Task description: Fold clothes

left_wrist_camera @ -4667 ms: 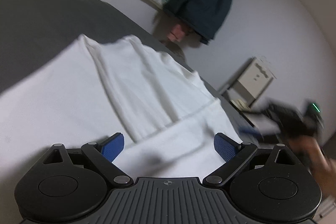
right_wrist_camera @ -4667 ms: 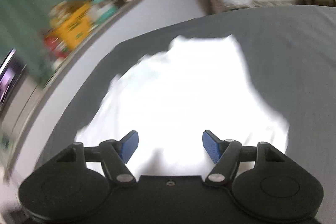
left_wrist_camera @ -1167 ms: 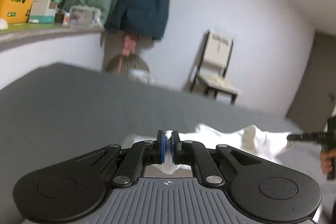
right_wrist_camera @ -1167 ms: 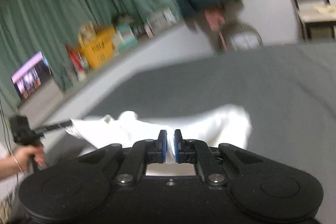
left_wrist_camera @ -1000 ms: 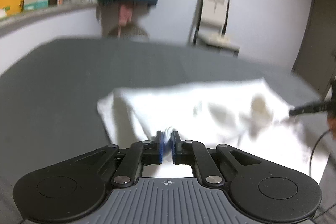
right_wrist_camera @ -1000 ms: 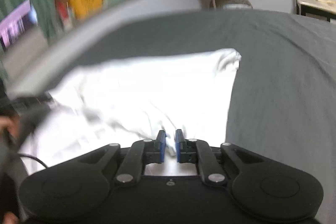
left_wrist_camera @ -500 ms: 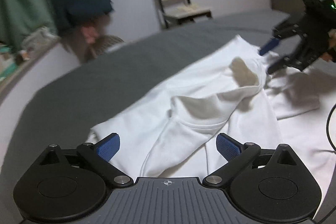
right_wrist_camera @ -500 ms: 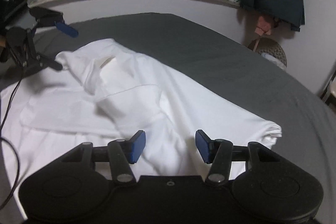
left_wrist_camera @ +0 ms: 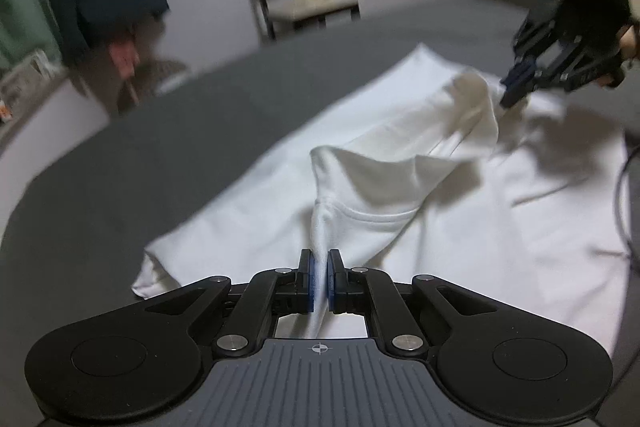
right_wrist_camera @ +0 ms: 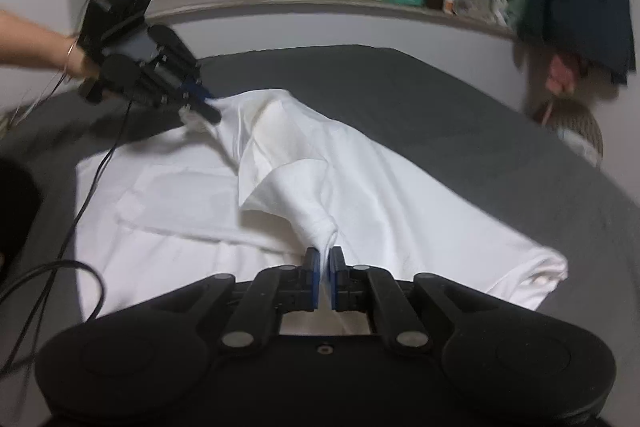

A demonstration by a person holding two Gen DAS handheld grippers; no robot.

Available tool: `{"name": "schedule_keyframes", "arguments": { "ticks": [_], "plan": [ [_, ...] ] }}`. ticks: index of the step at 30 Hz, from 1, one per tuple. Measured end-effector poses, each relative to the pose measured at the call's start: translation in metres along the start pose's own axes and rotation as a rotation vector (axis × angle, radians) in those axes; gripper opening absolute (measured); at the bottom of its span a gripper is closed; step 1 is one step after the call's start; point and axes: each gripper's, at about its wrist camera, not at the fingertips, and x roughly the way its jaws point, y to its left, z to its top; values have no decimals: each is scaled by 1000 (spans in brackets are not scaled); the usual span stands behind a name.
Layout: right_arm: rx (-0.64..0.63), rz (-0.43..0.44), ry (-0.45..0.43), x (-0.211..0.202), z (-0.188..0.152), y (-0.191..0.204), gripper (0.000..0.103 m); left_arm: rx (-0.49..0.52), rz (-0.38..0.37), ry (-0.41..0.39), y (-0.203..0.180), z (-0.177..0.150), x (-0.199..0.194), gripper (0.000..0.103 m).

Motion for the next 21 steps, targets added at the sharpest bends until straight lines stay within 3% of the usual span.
{"name": "schedule_keyframes", "arguments": {
  "ticks": [2, 8, 11, 13, 16, 18, 21],
  "plan": [
    [-53, 16, 46, -1, -1, 9, 6, -2, -11, -6, -8, -8, -13, 6],
    [-129, 34, 208, 25, -19, 30, 7, 41, 5, 90, -33, -37, -13, 7],
    [-118, 52, 207, 19, -19, 31, 12, 41, 32, 93, -37, -38, -15, 7],
    [-90, 99, 187, 11, -16, 28, 14, 25, 38, 89, -36, -36, -20, 7],
    [7, 217, 76, -6, -11, 14, 20, -65, 27, 45, -22, -34, -28, 7],
    [91, 255, -8, -10, -6, 6, 36, -140, 21, 1, -13, -33, -33, 17],
    [212, 220, -41, 4, -7, -5, 43, -270, 26, -90, -2, -31, -37, 22]
  ]
}}
